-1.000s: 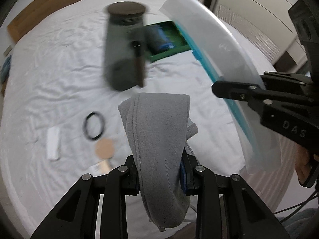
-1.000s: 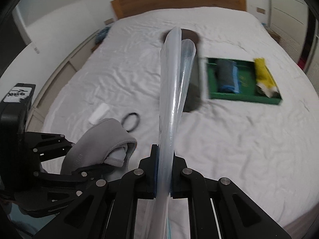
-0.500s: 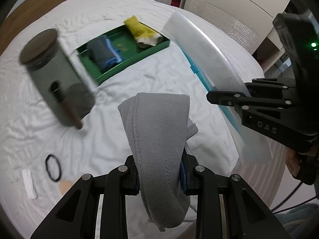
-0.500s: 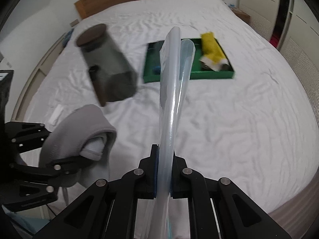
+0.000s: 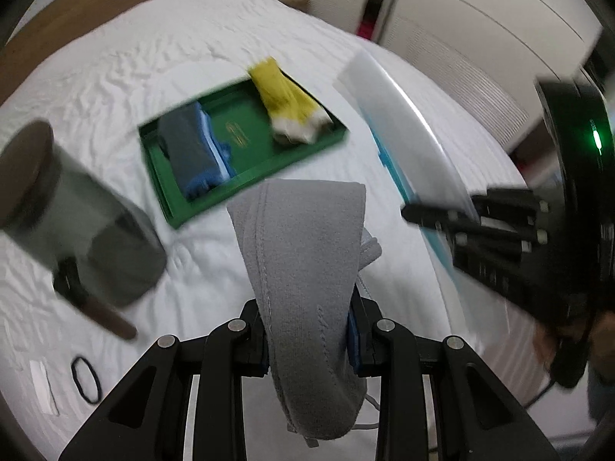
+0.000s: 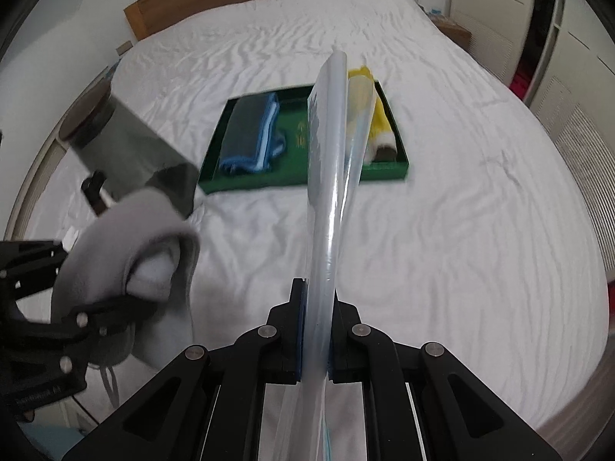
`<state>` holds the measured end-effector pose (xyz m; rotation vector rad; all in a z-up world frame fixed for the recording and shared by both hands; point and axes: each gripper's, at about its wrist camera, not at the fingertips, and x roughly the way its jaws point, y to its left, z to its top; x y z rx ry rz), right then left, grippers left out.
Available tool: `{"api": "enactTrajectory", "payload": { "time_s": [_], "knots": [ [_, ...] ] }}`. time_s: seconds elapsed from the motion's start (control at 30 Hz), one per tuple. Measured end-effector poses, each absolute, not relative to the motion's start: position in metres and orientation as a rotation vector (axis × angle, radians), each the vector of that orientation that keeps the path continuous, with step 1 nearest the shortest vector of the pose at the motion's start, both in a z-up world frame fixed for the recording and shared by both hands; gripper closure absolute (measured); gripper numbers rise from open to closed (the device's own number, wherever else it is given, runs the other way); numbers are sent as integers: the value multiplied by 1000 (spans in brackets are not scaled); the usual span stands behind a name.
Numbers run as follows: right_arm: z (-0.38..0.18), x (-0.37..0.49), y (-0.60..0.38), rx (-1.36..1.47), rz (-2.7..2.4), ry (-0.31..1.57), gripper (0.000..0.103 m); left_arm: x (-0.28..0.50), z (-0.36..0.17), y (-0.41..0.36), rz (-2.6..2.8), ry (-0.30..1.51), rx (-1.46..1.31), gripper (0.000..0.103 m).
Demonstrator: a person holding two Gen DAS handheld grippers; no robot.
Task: Organize soft objects
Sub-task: 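Carry the grey cloth with the left tool while the right tool carries the zip bag to the tray, then lower the zip bag into the green tray beside the yellow towel and open the right tool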
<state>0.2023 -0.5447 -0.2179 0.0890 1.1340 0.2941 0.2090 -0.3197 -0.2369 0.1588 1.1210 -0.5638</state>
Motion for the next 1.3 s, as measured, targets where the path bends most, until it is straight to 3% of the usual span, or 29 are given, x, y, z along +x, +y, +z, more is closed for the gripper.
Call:
{"api": "enactTrajectory", "payload": {
  "time_s": [0.37, 0.67, 1.3],
  "knots": [
    [-225, 299, -549, 80, 291, 998, 95, 323, -235, -337, -392, 999, 30, 78],
    [-240, 377, -536, 53, 280, 922, 95, 403, -263, -346, -267, 994, -46, 78],
    [-320, 470, -480, 2, 285, 987, 95, 446, -352, -363, -175, 1141, 2, 78]
  ]
}}
